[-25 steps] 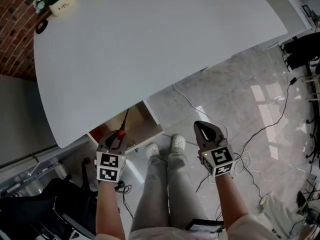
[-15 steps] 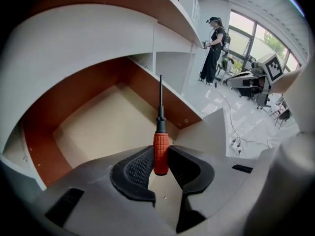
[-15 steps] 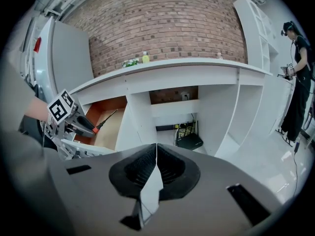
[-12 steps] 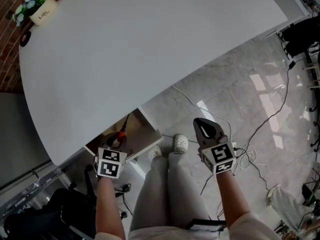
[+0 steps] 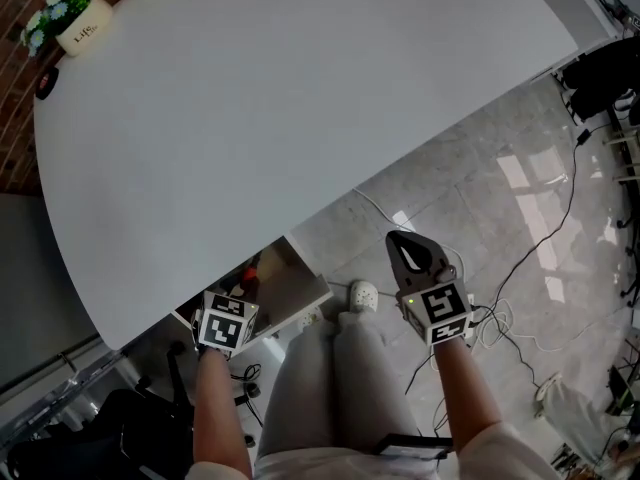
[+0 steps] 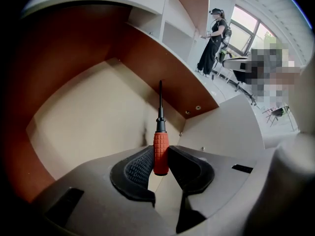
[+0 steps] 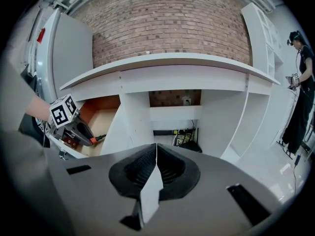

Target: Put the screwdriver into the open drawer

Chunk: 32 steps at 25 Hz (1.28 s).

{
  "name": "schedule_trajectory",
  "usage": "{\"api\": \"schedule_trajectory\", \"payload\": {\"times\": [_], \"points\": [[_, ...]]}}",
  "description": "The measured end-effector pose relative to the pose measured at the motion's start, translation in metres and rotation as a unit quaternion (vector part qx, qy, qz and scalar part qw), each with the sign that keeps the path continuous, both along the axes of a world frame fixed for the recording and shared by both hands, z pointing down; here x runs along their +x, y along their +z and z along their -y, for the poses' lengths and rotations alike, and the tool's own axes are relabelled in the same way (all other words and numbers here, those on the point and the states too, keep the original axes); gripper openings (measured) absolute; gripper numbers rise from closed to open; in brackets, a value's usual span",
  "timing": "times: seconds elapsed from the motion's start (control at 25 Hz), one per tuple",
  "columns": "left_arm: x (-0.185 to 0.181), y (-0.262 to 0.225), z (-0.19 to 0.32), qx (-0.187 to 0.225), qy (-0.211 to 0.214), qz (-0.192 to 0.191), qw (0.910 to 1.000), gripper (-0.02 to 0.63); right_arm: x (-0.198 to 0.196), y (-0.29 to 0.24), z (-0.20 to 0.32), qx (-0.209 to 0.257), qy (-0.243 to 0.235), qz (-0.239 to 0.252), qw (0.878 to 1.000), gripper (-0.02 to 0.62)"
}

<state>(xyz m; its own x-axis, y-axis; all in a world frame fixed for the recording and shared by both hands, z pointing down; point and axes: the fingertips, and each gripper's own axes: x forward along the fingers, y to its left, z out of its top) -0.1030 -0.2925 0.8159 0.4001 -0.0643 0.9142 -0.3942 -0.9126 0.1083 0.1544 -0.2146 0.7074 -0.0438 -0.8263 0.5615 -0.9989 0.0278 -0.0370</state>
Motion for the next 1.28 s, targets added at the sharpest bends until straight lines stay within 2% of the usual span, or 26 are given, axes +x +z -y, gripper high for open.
{"api": "schedule_trajectory", "payload": {"times": [0.24, 0.4, 0.52, 1.04, 1.28], "points": [[-0.008, 0.015, 0.007, -0.004, -0.008, 0.017, 0.9998, 0.101, 0.003, 0.002, 0.008, 0.002, -0.003, -0.011, 1.0, 0.018], [-0.01, 0.014, 0.01, -0.005, -0.024, 0.012, 0.9996, 0.14, 0.0, -0.001, 0.006, 0.001, -0.008, -0.015, 1.0, 0.018], [-0.011, 0.005, 0.007, -0.005, -0.026, 0.007, 0.9996, 0.14, -0.003, -0.009, 0.003, -0.001, -0.011, -0.016, 1.0, 0.018], [-0.01, -0.081, -0.01, 0.007, -0.057, -0.022, 0.9981, 0.11, -0.015, -0.096, -0.001, 0.003, -0.027, -0.015, 1.0, 0.018], [-0.006, -0.133, -0.014, 0.023, -0.102, -0.06, 0.9927, 0.052, -0.015, -0.14, -0.004, 0.014, -0.037, -0.019, 0.999, 0.018]]}}
